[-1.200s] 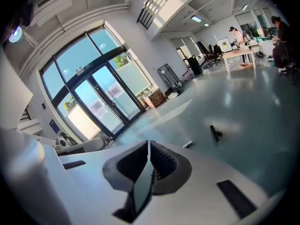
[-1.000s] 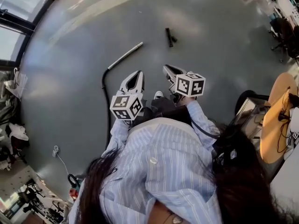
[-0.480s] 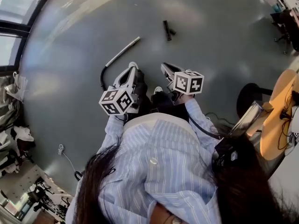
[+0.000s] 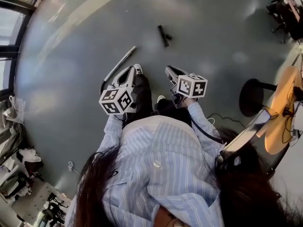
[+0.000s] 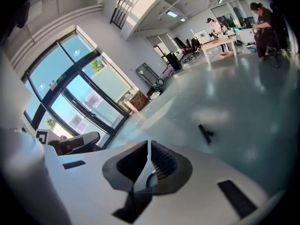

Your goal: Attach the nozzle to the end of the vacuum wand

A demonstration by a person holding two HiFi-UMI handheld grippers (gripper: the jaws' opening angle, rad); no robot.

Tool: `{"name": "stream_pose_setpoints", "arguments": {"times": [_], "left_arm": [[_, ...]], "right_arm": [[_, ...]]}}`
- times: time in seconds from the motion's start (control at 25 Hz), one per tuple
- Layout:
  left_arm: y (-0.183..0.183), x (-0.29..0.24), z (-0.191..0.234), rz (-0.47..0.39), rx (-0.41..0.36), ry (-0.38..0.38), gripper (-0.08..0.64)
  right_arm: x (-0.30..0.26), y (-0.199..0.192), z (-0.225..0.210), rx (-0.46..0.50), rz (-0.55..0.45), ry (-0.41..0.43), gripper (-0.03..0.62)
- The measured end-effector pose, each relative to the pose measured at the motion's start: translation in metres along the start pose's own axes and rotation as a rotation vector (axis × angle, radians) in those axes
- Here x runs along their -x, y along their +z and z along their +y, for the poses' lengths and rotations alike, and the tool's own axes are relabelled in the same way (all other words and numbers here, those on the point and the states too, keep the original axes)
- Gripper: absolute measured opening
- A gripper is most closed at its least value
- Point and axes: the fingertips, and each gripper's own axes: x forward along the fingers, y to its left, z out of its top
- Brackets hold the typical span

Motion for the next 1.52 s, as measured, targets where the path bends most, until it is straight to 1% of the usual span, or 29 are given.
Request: {"name": "stream_pose_setpoints", "arguments": {"times": [0.12,0.2,0.32,0.48,0.6,0.72,0.84,0.96,1.04,1.12,1.24,1.32,1.44,1.52], "left_arm": [[0.020,-0.028,0.024,0.058,-0.051,-0.030,0.006],[0.031,-0.046,0.043,0.102,-0.078,-0.054,0.006],[0.034,-0.080,0.068,0.178,-0.104,-0.095,0.007],[0.033,-0.121,0.096,0.259,-0.157,-0.143,0.007],[0.031,-0.147,0.121,0.296,-0.193,-0.170,0.008],[0.020,-0.173,0.149,0.329,-0.226,-0.183,0.006],[0.000,-0.196,0.169,0.379,-0.250,-0.203,0.006],[-0.026,-0.219,0.191,0.418,-0.254,-0.201,0.006],[-0.048,-0.233,0.211,0.433,-0.241,-0.180,0.007],[-0.070,-0.246,0.234,0.434,-0.229,-0.150,0.007],[-0.100,-0.267,0.275,0.412,-0.210,-0.098,0.006],[-0.121,-0.281,0.307,0.402,-0.191,-0.066,0.008],[-0.161,-0.304,0.352,0.408,-0.207,-0.038,0.008],[-0.188,-0.320,0.377,0.420,-0.199,-0.028,0.008]], "right_arm": [[-0.036,0.019,0.000,-0.049,-0.001,-0.019,0.021],[-0.060,0.028,-0.006,-0.078,0.013,-0.066,0.021],[-0.095,0.032,-0.028,-0.100,0.058,-0.142,0.023],[-0.137,0.037,-0.058,-0.103,0.122,-0.188,0.029],[-0.167,0.044,-0.079,-0.095,0.152,-0.213,0.075],[-0.199,0.044,-0.105,-0.093,0.180,-0.244,0.107],[-0.228,0.040,-0.136,-0.051,0.224,-0.299,0.127],[-0.260,0.028,-0.172,0.031,0.293,-0.336,0.172],[-0.284,0.016,-0.198,0.075,0.328,-0.347,0.193],[-0.309,0.003,-0.226,0.086,0.347,-0.351,0.205],[-0.347,-0.018,-0.275,0.099,0.369,-0.366,0.219],[-0.373,-0.034,-0.306,0.129,0.383,-0.372,0.229],[-0.409,-0.059,-0.351,0.188,0.411,-0.370,0.242],[-0.429,-0.073,-0.381,0.226,0.426,-0.377,0.250]]}}
